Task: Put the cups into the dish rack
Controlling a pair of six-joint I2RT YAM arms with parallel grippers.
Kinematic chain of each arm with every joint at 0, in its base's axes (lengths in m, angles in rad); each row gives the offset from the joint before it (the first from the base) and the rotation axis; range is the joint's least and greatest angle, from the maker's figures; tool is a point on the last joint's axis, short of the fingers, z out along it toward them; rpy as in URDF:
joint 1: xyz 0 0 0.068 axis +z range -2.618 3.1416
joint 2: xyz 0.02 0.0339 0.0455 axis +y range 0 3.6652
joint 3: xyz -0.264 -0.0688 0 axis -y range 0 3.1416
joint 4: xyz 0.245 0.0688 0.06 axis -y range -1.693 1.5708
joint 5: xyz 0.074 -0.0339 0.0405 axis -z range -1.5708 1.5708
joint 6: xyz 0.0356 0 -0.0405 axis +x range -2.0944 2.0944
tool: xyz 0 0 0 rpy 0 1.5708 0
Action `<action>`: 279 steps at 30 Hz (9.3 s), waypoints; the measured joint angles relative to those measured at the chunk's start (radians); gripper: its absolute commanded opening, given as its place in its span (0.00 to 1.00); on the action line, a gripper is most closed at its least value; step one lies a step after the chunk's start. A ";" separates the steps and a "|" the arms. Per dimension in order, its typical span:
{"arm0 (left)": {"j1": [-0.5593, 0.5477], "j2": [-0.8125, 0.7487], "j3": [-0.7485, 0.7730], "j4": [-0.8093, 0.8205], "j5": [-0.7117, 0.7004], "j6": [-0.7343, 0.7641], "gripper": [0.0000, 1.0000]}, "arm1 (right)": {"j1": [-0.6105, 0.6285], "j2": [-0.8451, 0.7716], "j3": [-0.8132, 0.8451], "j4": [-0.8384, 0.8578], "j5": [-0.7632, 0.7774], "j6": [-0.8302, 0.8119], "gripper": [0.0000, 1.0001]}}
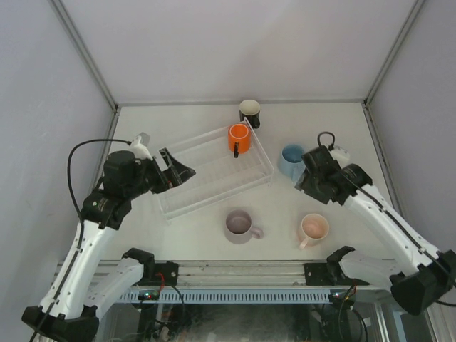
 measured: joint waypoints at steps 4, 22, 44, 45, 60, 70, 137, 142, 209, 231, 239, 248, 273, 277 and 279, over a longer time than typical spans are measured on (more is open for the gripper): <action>-0.064 0.050 0.023 0.003 -0.015 -0.010 1.00 | -0.022 -0.168 -0.148 -0.047 -0.021 0.063 0.51; -0.264 0.073 0.053 0.064 -0.034 -0.094 1.00 | -0.012 -0.233 -0.337 -0.034 -0.068 0.160 0.50; -0.264 0.026 0.053 0.067 -0.004 -0.094 1.00 | 0.005 -0.033 -0.402 0.108 -0.094 0.180 0.31; -0.264 0.026 0.053 0.067 -0.003 -0.094 1.00 | 0.008 -0.032 -0.403 0.108 -0.094 0.179 0.29; -0.264 0.028 0.052 0.073 0.030 -0.090 1.00 | 0.055 -0.122 -0.418 0.061 -0.068 0.170 0.00; -0.264 0.035 -0.121 0.412 0.229 -0.237 0.98 | 0.017 -0.350 -0.298 0.045 -0.146 0.090 0.00; -0.254 0.308 -0.066 1.167 0.349 -0.550 0.58 | 0.135 0.048 -0.074 1.501 -0.584 0.430 0.00; -0.248 0.310 -0.066 1.167 0.350 -0.551 0.58 | 0.138 0.047 -0.074 1.504 -0.583 0.430 0.00; -0.283 0.542 0.177 0.425 0.086 -0.037 0.00 | 0.003 -0.139 -0.153 0.967 -0.477 0.151 0.51; -0.479 0.982 0.591 0.068 -0.404 0.077 0.00 | -0.168 -0.305 0.024 0.343 -0.318 -0.123 0.55; -0.498 1.059 0.650 0.001 -0.493 0.110 0.00 | -0.218 -0.325 0.024 0.303 -0.327 -0.148 0.55; -0.517 1.116 0.652 -0.015 -0.510 0.129 0.00 | -0.240 -0.325 0.024 0.304 -0.346 -0.158 0.55; -0.522 1.240 0.652 0.083 -0.533 0.170 0.12 | -0.259 -0.323 0.024 0.288 -0.354 -0.176 0.56; -0.522 1.245 0.652 0.091 -0.539 0.169 0.31 | -0.259 -0.318 0.024 0.279 -0.355 -0.179 0.56; -0.522 1.248 0.652 0.094 -0.537 0.163 0.35 | -0.259 -0.315 0.024 0.275 -0.355 -0.181 0.56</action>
